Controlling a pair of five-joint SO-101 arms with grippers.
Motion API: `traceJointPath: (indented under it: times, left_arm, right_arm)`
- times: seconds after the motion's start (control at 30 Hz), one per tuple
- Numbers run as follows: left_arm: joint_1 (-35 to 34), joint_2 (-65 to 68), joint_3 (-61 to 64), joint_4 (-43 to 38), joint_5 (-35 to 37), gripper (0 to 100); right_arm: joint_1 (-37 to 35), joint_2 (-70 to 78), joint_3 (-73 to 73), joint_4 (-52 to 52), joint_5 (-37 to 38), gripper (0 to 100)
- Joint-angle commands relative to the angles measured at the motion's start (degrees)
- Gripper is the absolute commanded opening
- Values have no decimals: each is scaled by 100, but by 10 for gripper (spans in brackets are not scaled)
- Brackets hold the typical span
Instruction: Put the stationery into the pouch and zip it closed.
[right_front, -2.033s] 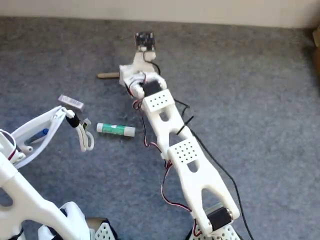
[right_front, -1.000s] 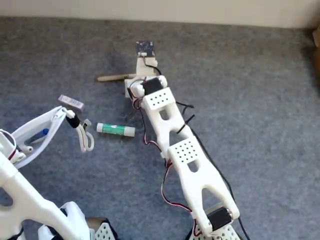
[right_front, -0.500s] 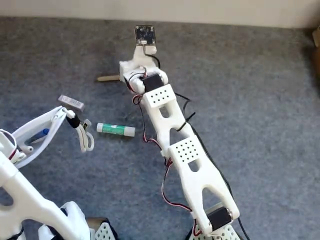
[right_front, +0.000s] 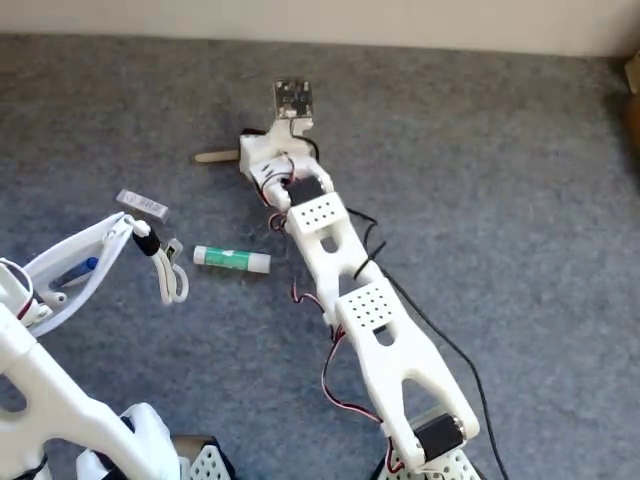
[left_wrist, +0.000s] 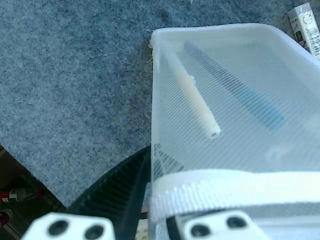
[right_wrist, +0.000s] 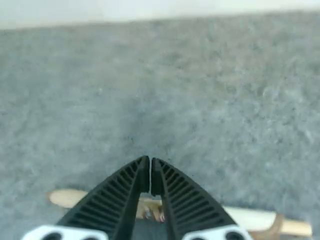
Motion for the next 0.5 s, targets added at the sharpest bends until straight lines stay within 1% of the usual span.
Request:
traceJointPath:
  times: [0.0, 0.13, 0.27, 0.47]
  left_arm:
    - [57, 101, 189, 9, 53, 7]
    - [48, 101, 189, 9, 53, 7]
    - [66, 101, 189, 9, 53, 7]
    - [57, 101, 189, 9, 53, 7]
  right_arm:
    - [75, -84, -57, 233, 0, 15]
    - [22, -110, -145, 1552, 0, 15]
    - [-57, -409, -620, 2835, 0, 15]
    - [-127, -954, -734, 3978, 0, 15]
